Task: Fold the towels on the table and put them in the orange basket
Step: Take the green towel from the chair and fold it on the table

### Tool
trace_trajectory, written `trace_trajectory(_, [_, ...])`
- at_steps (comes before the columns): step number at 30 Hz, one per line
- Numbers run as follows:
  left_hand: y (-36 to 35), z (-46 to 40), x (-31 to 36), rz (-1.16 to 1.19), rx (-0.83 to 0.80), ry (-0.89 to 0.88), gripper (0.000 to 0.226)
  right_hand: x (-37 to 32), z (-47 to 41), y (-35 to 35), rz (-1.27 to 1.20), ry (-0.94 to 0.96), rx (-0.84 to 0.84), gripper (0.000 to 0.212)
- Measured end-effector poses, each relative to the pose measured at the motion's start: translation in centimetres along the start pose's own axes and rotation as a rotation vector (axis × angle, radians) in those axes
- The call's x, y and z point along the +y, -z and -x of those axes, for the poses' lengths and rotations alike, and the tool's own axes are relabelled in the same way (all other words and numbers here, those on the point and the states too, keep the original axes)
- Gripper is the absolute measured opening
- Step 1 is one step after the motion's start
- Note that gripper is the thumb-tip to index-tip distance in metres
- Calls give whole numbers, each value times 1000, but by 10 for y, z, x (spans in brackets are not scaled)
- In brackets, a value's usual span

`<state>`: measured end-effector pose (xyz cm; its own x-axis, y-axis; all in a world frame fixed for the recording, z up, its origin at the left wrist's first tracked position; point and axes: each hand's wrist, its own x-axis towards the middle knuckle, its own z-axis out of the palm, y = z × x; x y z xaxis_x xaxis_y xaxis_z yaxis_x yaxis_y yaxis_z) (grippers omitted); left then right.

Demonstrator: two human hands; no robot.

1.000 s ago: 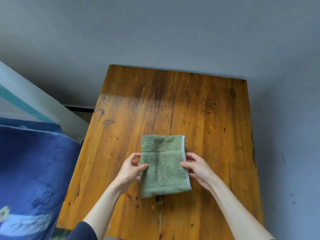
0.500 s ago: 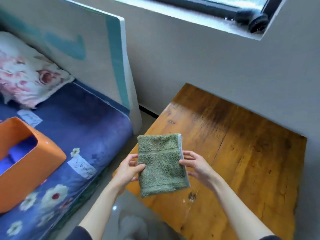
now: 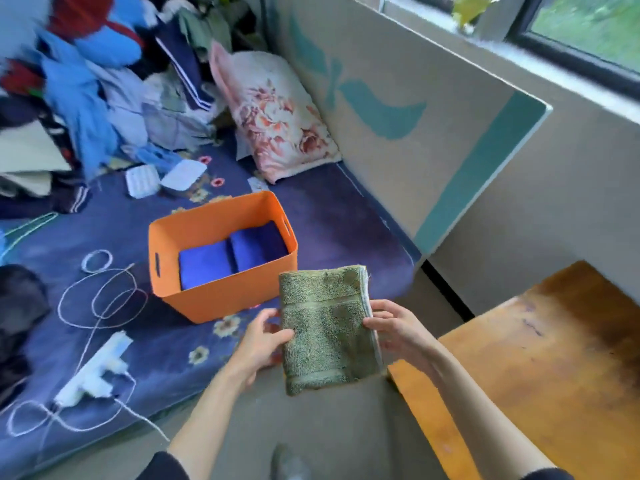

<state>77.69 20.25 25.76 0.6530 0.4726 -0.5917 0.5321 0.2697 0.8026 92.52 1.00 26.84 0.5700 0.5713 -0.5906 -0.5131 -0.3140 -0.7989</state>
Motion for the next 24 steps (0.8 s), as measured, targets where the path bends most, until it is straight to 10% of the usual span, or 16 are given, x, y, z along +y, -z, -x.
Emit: trace_trajectory(24, [212, -243, 74, 59, 415, 256, 40, -107, -348, -209, 264, -238, -190, 19])
